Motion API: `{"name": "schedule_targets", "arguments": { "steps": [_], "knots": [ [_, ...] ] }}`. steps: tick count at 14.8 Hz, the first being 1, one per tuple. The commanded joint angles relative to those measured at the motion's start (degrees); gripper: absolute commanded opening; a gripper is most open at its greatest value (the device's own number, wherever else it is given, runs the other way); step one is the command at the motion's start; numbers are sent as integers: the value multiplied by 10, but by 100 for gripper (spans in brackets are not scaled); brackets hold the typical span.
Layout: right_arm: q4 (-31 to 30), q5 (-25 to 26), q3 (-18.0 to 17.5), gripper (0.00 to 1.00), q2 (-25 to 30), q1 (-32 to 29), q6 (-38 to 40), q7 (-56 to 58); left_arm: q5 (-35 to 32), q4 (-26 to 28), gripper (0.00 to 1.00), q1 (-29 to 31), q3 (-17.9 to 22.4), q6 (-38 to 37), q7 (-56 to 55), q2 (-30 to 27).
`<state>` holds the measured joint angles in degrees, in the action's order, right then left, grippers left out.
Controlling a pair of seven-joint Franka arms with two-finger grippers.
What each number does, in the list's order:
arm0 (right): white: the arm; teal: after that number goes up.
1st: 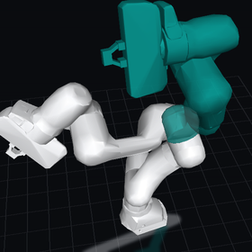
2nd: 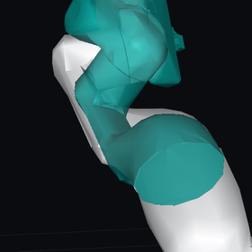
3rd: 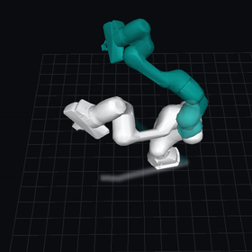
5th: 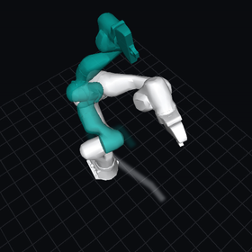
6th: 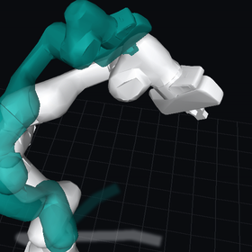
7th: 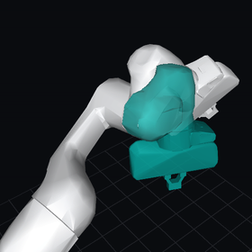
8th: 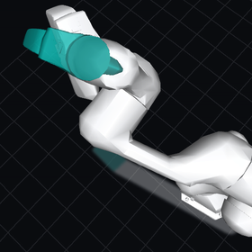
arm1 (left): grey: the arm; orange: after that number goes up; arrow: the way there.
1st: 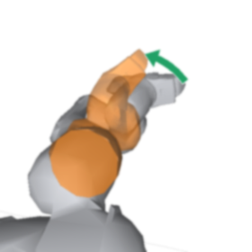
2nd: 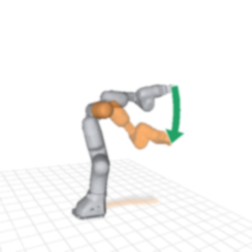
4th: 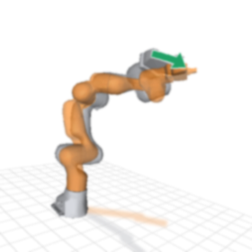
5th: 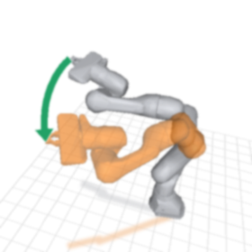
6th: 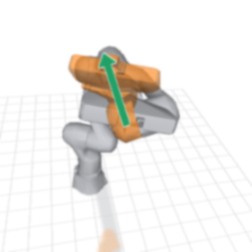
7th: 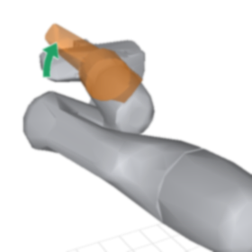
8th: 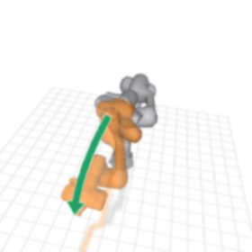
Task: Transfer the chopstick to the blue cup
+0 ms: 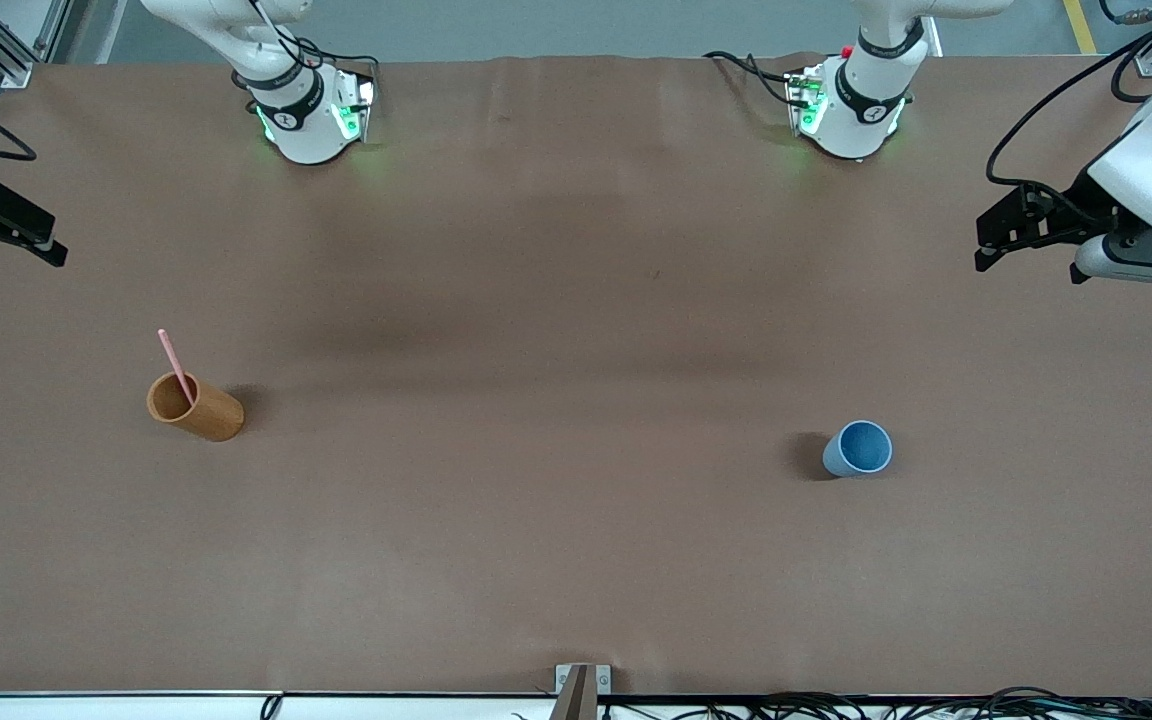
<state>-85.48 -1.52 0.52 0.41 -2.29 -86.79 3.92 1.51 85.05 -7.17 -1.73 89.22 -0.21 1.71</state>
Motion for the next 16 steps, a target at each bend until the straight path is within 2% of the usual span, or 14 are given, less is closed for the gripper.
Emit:
{"name": "schedule_targets", "arguments": {
  "steps": [1,6,9,13,16],
  "knots": [
    [2,-11,-3,100,4,-6,-1,4,-11,-16,100,3,-3,-16,0,3],
    [0,-11,-3,100,4,-7,0,11,-12,-16,100,3,-2,-13,-6,16],
    [-6,-11,-3,100,3,-8,-4,9,-5,-15,100,8,1,40,-7,79],
    [-82,-14,-3,100,6,-35,-54,11,-4,8,100,16,2,125,-8,162],
    [-169,-14,-3,99,22,-40,-131,12,-4,75,100,17,2,235,-6,206]
  ]
}}
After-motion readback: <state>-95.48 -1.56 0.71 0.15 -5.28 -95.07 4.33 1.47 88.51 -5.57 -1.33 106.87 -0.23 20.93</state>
